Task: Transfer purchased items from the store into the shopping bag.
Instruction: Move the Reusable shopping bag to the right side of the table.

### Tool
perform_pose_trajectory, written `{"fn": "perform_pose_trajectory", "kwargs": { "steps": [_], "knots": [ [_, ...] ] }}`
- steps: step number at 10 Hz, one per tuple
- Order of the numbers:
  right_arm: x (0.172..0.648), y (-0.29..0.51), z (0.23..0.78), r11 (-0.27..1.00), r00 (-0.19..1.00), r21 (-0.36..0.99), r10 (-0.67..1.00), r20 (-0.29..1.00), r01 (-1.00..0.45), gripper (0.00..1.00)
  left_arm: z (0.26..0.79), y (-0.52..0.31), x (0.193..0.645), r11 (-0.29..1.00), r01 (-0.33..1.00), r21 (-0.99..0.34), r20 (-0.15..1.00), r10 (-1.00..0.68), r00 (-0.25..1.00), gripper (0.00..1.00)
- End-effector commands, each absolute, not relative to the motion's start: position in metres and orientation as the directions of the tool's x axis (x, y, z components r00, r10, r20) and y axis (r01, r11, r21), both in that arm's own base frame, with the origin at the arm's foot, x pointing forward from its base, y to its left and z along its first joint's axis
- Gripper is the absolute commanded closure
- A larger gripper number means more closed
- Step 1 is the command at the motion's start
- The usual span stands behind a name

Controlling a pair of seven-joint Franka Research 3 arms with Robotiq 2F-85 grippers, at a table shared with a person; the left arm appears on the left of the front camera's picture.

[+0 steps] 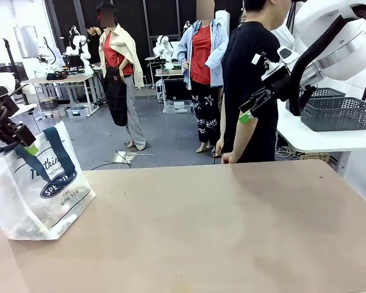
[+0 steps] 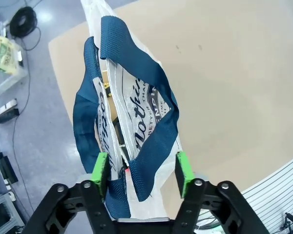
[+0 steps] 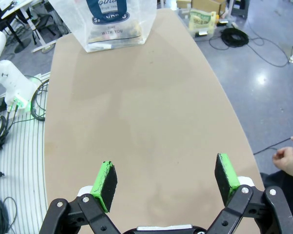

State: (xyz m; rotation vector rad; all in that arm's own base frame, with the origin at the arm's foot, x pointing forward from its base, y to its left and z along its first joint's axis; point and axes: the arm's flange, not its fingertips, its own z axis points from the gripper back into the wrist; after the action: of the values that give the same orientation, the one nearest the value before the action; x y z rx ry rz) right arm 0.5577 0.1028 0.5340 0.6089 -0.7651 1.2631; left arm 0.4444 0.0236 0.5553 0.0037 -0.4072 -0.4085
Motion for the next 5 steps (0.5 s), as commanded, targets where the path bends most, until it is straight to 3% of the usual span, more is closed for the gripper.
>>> {"fn": "perform_pose_trajectory", "kwargs": {
  "steps": [1, 5],
  "knots": [
    [0.557, 0.103, 0.532, 0.206, 0.126, -0.002, 0.603, 0.788, -0.979, 0.0, 0.564, 0.023, 0.445, 0.924, 0.37, 0.094, 0.36, -0.378, 0.853, 0.0],
    [0.557, 0.103, 0.532, 0.206, 0.126, -0.002, 0.603, 0.788, -0.979, 0.0, 0.579, 0.021, 0.443, 0.906, 0.412, 0.093, 0.352, -0.417, 0.838, 0.0]
  ]
}}
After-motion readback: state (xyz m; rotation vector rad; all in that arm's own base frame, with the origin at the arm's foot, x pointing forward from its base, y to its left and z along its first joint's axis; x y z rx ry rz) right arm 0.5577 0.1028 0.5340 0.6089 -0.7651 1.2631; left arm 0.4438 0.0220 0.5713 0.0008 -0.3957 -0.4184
